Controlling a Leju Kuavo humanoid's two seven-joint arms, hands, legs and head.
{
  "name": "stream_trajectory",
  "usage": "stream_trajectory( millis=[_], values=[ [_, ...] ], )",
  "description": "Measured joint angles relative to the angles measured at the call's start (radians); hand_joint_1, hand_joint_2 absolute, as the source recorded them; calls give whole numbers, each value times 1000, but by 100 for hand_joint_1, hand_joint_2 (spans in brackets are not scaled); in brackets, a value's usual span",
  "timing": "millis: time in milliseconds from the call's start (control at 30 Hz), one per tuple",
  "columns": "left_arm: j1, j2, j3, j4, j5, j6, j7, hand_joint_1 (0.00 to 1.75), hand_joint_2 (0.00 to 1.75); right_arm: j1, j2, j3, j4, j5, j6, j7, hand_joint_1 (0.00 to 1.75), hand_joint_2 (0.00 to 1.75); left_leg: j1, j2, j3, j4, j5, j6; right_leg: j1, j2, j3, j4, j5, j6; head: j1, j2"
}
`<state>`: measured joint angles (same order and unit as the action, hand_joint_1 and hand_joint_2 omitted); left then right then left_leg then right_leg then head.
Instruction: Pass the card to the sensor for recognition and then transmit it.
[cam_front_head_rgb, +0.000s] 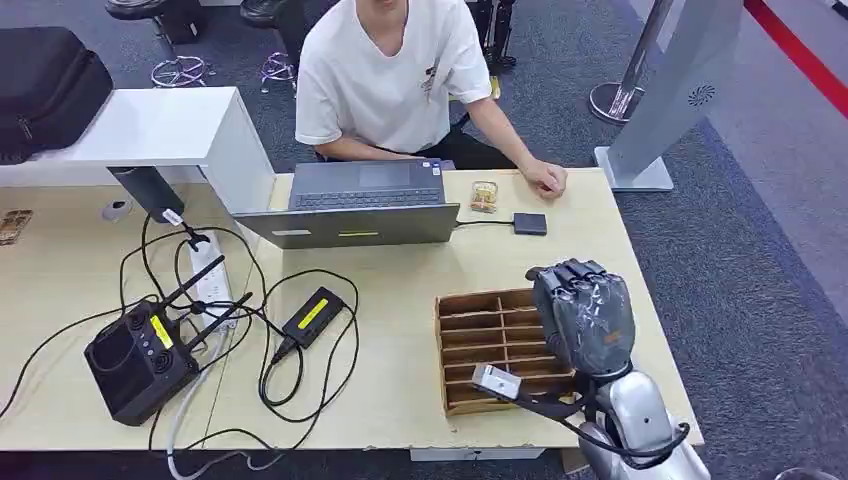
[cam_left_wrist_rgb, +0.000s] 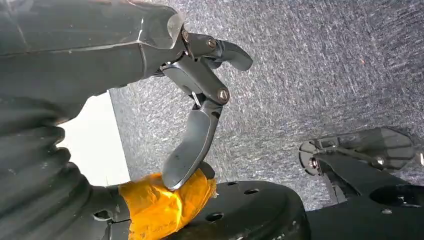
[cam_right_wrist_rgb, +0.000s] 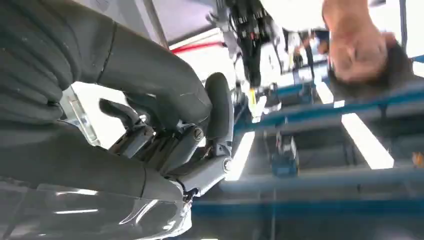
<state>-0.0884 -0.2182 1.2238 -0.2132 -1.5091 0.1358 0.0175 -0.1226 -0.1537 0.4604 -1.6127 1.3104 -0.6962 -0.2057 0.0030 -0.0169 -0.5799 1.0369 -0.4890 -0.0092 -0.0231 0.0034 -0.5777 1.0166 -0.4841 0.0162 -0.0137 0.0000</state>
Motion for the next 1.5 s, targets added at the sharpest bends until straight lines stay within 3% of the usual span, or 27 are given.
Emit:
stream_trajectory(
  millis=[100, 200, 233, 333, 367, 567, 800, 1233, 1267, 1300, 1500],
  values=[
    [0, 0, 0, 0, 10, 3, 0, 0, 175, 17, 0, -4, -67, -10, 2, 16, 0, 175, 0, 0, 0, 0, 0, 0, 0, 0, 0, 0, 0, 0, 0, 0],
    [0, 0, 0, 0, 16, 5, 0, 0, 175, 27, -21, 6, -89, -7, 57, 74, 0, 175, 0, 0, 0, 0, 0, 0, 0, 0, 0, 0, 0, 0, 0, 0],
    [0, 0, 0, 0, 20, 5, 0, 0, 175, 26, -35, 12, -89, -5, 104, 96, 0, 175, 0, 0, 0, 0, 0, 0, 0, 0, 0, 0, 0, 0, 0, 0],
    [0, 0, 0, 0, 29, 5, 0, 0, 175, 12, -109, 40, -76, -89, 353, 158, 0, 175, 0, 0, 0, 0, 0, 0, 0, 0, 1, 0, 1, 1, 0, 0],
    [0, 0, 0, 0, 30, 3, 0, 0, 175, 0, -132, 50, -61, -117, 402, 163, 0, 175, 0, 0, 0, 0, 1, 1, 0, 0, 1, -1, 1, 2, 0, 0],
    [-1, 0, 0, 0, 31, -3, 0, 0, 175, -84, -208, 103, 30, -171, 565, 190, 0, 175, 0, 0, 0, 1, 1, 1, 0, 0, 1, -1, 2, 1, 0, 0],
    [0, 0, 0, 0, 31, -3, 0, 0, 175, -170, -224, 156, 122, -192, 602, 208, 0, 175, 0, 0, 0, 1, 1, 0, 0, 0, 0, 0, 2, 1, 0, 0],
    [0, 0, 0, 0, 32, -3, 1, 0, 175, -202, -224, 199, 160, -201, 600, 214, 0, 175, 0, 0, 0, 1, 1, 0, 0, 0, 0, 0, 2, 1, 0, 0],
    [0, 0, 0, 0, 33, -3, 1, 0, 175, -203, -224, 201, 161, -203, 599, 215, 10, 175, 0, 0, 0, 1, 1, 0, 0, 0, 0, 0, 2, 1, 0, 0],
    [0, 0, 0, 0, 34, -3, 1, 0, 175, -204, -224, 203, 162, -204, 597, 216, 175, 175, 0, 0, 0, 1, 1, 0, 0, 0, 0, 0, 2, 1, 0, 0],
    [0, 0, 0, 0, 39, -3, 1, 0, 175, -205, -224, 221, 169, -216, 581, 216, 175, 175, 0, 0, 0, 1, 1, 0, 0, 0, 0, 0, 2, 1, 0, 0]
  ],
)
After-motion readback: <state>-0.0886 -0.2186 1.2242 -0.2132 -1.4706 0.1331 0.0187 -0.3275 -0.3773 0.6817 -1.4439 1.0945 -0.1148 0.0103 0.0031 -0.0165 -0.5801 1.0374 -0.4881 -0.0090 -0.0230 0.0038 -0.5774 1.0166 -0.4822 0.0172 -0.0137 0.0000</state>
